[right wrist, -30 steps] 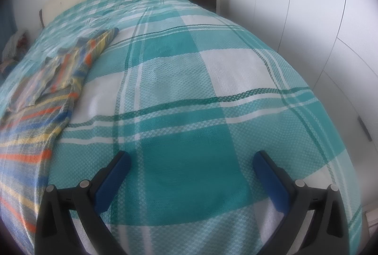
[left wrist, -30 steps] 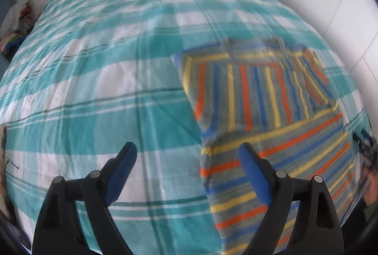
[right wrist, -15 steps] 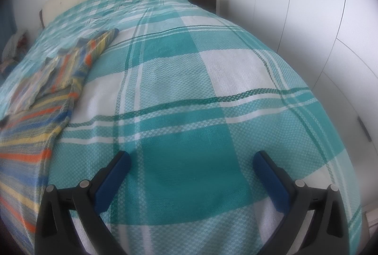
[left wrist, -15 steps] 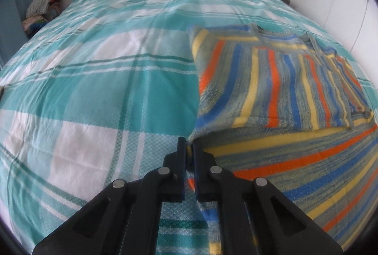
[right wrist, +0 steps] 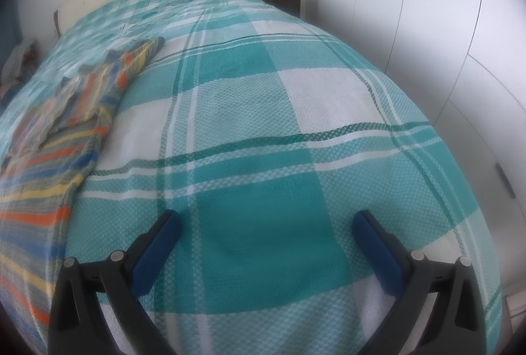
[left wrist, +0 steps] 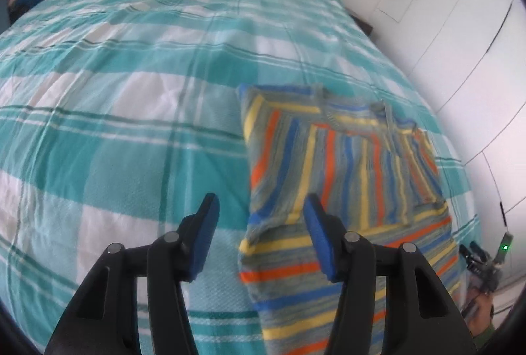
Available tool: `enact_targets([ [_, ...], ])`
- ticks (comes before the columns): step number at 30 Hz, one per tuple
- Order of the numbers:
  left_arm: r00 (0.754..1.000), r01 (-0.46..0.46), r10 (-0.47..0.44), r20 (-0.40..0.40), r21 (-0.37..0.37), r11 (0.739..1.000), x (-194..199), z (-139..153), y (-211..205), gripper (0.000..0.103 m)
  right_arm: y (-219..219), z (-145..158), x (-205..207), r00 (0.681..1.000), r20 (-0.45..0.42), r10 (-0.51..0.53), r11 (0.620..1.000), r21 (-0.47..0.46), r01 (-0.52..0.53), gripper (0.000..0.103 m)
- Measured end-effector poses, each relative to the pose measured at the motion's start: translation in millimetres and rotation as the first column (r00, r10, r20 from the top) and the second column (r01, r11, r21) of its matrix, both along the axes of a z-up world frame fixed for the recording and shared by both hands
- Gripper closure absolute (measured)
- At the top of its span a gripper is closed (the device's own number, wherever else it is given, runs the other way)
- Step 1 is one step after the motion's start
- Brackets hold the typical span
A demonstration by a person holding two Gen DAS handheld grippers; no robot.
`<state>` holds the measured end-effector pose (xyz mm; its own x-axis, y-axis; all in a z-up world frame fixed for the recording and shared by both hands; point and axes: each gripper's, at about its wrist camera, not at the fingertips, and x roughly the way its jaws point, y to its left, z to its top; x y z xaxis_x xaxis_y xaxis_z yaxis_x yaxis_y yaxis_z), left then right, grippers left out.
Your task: Fold small clothes
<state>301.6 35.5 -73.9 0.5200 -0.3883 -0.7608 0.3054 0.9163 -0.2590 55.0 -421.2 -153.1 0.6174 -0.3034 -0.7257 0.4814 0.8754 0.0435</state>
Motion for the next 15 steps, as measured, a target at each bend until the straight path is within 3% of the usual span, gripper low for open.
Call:
enact_targets([
  [4, 0.999, -0.008, 0.011, -0.049, 0.057, 0.998, 41.3, -17.5, -31.7, 0.053, 0.2, 0.0, -0.2, 1.000, 0.001, 0.000, 1.000, 0.000, 0.000, 0.000],
  [7, 0.992, -0.072, 0.083, -0.096, 0.108, 0.992, 59.4, -41.3, -38.0, 0.098, 0.0, -0.2, 0.0, 1.000, 0.001, 0.000, 1.000, 0.000, 0.000, 0.000],
  [10, 0.983, -0.178, 0.184, -0.019, 0.168, 0.970, 52.8, -45.0, -31.4, 0.100, 0.1, -0.2, -0.1, 1.000, 0.001, 0.000, 1.000, 0.000, 0.000, 0.000],
  [15, 0.983, -0.183, 0.185, 0.006, 0.200, 0.963, 48.2, -50.6, -34.3, 0.097, 0.2, -0.3, -0.3, 1.000, 0.000, -0.001, 1.000, -0.001, 0.001, 0.000],
])
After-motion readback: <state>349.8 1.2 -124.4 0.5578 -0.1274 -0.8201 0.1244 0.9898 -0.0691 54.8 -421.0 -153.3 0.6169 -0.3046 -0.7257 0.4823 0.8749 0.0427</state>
